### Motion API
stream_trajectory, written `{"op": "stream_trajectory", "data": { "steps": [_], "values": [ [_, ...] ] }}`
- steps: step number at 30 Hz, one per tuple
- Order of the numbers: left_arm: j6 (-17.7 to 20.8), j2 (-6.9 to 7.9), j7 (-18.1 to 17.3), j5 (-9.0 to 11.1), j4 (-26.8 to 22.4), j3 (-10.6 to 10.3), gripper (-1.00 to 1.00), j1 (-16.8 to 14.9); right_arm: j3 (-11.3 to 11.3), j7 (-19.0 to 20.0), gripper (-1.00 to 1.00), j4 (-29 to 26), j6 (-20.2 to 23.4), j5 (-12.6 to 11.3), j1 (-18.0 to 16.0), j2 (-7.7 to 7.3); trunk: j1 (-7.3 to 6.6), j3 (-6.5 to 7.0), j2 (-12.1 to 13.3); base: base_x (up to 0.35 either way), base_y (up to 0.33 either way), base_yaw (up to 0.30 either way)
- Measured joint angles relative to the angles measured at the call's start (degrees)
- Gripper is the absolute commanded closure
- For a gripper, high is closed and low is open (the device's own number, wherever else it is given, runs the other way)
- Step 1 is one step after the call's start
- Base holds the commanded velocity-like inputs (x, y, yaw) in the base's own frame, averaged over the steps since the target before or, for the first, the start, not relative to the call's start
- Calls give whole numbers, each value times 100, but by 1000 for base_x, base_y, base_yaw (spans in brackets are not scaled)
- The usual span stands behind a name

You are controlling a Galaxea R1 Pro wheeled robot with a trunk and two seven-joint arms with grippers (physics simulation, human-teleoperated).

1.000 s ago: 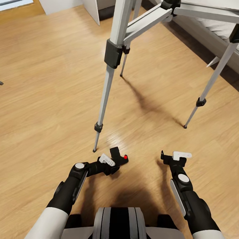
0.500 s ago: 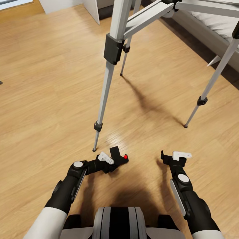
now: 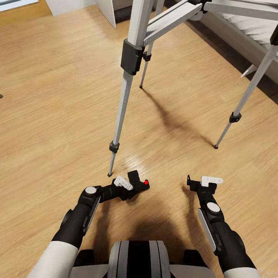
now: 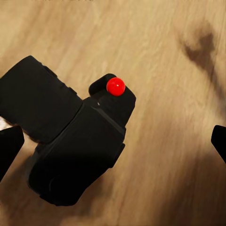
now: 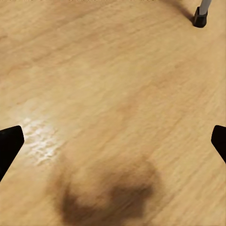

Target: Attach the digital camera to the camera tripod in the bedroom.

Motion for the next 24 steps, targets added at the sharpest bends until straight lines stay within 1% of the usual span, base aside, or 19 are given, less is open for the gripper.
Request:
{"op": "stream_trajectory", "data": {
  "steps": [5, 14, 24],
  "values": [
    [9, 4, -3, -3, -20, 0, -100, 0, 0, -1, -100, 0, 0, 0, 0, 0, 0, 0, 0, 0, 0, 0],
    [22, 7, -2, -17, -73, -8, -100, 0, 1, -2, -100, -9, 0, -1, 0, 2, 197, -161, -359, 0, 0, 0],
    [23, -1, 8, -25, -30, -19, -100, 0, 0, -1, -100, -17, 2, -1, 0, 2, 224, -382, -374, 0, 0, 0]
  ]
}}
